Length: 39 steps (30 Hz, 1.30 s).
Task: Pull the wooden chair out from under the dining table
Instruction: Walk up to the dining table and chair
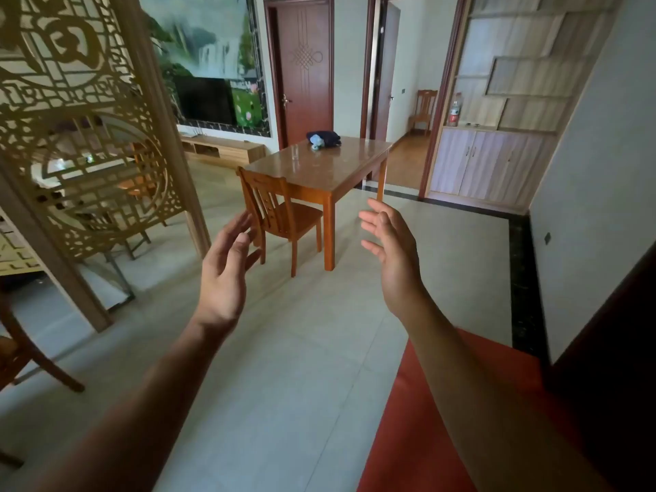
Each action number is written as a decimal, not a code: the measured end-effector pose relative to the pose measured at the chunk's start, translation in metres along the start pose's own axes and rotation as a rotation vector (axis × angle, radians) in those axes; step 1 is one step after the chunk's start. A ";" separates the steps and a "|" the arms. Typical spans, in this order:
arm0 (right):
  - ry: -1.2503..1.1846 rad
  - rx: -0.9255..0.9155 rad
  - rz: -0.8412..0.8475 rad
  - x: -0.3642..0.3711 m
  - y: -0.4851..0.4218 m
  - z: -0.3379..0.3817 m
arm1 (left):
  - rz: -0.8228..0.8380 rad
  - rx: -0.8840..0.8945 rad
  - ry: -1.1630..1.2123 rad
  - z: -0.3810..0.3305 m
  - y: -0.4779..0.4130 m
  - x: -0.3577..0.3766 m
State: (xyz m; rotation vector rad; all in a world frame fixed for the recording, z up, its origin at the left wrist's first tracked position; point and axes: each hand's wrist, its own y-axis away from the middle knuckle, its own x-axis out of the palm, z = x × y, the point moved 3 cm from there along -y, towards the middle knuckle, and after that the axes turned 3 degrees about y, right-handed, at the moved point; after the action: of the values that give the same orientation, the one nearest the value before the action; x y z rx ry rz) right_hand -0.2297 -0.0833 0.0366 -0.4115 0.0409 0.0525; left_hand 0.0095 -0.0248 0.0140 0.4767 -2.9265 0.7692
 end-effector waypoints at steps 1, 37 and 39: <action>-0.010 0.003 0.002 0.004 -0.007 -0.002 | -0.006 0.008 -0.003 0.001 -0.006 0.000; -0.009 0.017 -0.044 0.251 -0.590 -0.279 | 0.058 -0.002 -0.091 0.346 -0.602 -0.095; -0.007 0.025 -0.027 0.263 -0.629 -0.293 | 0.050 -0.012 -0.074 0.365 -0.638 -0.092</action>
State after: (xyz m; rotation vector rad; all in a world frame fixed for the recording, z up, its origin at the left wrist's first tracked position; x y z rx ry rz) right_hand 0.0617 -0.7652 0.0061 -0.3867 0.0291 0.0267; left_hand 0.2995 -0.7050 -0.0198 0.4425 -3.0207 0.7550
